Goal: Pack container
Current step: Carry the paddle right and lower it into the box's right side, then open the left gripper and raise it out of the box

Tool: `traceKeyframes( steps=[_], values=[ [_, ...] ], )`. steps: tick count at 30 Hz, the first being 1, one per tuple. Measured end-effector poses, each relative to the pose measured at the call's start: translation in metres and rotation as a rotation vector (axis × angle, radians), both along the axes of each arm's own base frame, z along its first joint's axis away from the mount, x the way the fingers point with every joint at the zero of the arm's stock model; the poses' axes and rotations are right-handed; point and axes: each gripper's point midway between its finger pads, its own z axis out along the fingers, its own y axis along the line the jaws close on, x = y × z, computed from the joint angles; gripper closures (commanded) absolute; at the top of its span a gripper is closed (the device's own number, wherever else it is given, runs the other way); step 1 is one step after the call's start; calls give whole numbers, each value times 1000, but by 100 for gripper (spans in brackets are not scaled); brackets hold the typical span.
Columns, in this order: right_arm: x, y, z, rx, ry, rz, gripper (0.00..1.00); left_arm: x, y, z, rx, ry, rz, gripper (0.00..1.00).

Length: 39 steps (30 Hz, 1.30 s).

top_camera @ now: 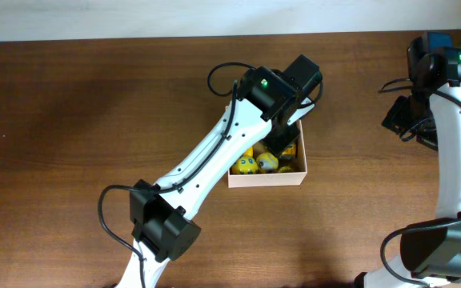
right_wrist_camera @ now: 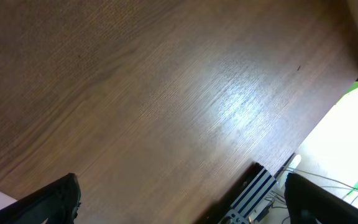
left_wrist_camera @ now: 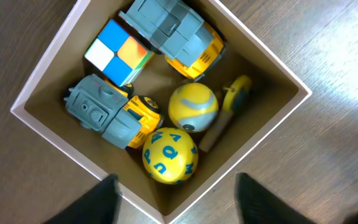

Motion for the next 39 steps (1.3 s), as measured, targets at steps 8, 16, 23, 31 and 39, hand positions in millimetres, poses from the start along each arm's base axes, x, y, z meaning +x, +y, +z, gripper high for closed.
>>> traceKeyframes(
  steps=[8,16,23,31,39],
  values=[
    [0,0,0,0,0,1,1,6,6,0,23,-23,12,1],
    [0,0,0,0,0,1,1,32,37,1,16,-22,170,1],
    [0,0,0,0,0,0,1,71,102,1,3,-24,516,1],
    [0,0,0,0,0,0,1,93,195,-1,39,15,803,1],
    [0,0,0,0,0,0,1,96,242,-3,61,44,915,1]
  ],
)
